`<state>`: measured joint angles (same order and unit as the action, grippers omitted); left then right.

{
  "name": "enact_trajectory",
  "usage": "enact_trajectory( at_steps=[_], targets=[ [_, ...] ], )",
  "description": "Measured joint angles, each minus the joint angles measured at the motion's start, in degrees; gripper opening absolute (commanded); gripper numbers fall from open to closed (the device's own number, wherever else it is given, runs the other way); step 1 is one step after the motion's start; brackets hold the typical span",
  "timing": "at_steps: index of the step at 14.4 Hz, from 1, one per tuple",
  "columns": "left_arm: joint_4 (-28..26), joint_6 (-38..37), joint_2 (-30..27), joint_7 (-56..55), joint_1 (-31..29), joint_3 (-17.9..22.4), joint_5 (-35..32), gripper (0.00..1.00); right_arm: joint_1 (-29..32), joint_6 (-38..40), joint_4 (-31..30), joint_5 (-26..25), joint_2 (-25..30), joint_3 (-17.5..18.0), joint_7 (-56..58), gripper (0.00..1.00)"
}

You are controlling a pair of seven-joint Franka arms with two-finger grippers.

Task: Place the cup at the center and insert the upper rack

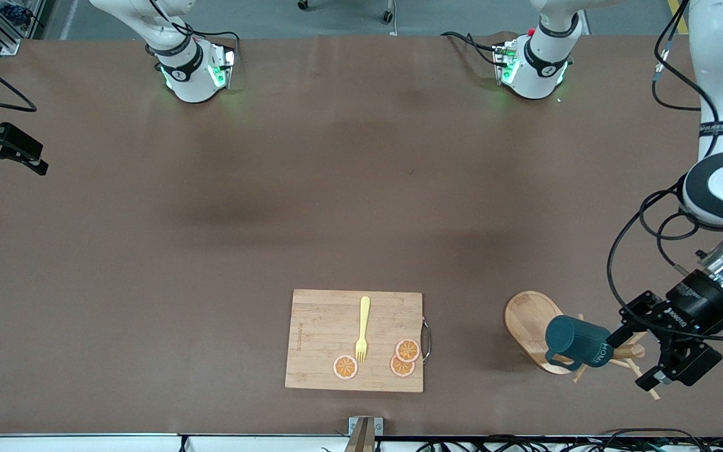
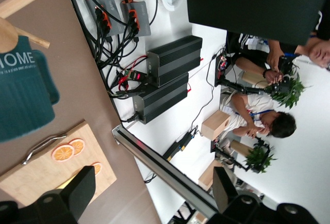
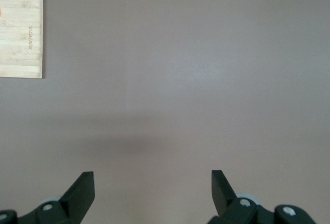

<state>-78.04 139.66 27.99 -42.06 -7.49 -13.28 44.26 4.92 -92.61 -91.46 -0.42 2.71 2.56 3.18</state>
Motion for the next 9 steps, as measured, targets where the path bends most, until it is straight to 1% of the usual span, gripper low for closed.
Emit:
enact_trajectory(
  at_steps=[1, 3, 5, 7, 9],
  targets=[
    [-1.05, -1.47, -1.87, 0.05, -0.01, -0.01, -3.75, 1.00, -0.01, 0.00, 0.00, 0.00, 0.00, 0.00, 0.00, 1.00],
    [-3.65, -6.59, -6.27, -0.04, -0.43, 0.03, -13.57, 1.00, -0.02, 0.00, 0.00, 0.00, 0.01, 0.00, 0.00, 1.00],
    [-5.31, -15.08, -10.66, 0.28, -1.55, 0.04, -21.46, 1.00, -0.02, 0.00, 0.00, 0.00, 0.01, 0.00, 0.00, 1.00],
    [-6.25, -23.11, -14.29, 3.30, -2.50, 0.08, -26.92, 1.00, -0.03, 0.00, 0.00, 0.00, 0.01, 0.00, 0.00, 1.00],
    [-6.89, -28.75, -16.82, 9.17, -3.01, 0.10, -29.30, 1.00, -0.03, 0.00, 0.00, 0.00, 0.01, 0.00, 0.00, 1.00]
  ],
)
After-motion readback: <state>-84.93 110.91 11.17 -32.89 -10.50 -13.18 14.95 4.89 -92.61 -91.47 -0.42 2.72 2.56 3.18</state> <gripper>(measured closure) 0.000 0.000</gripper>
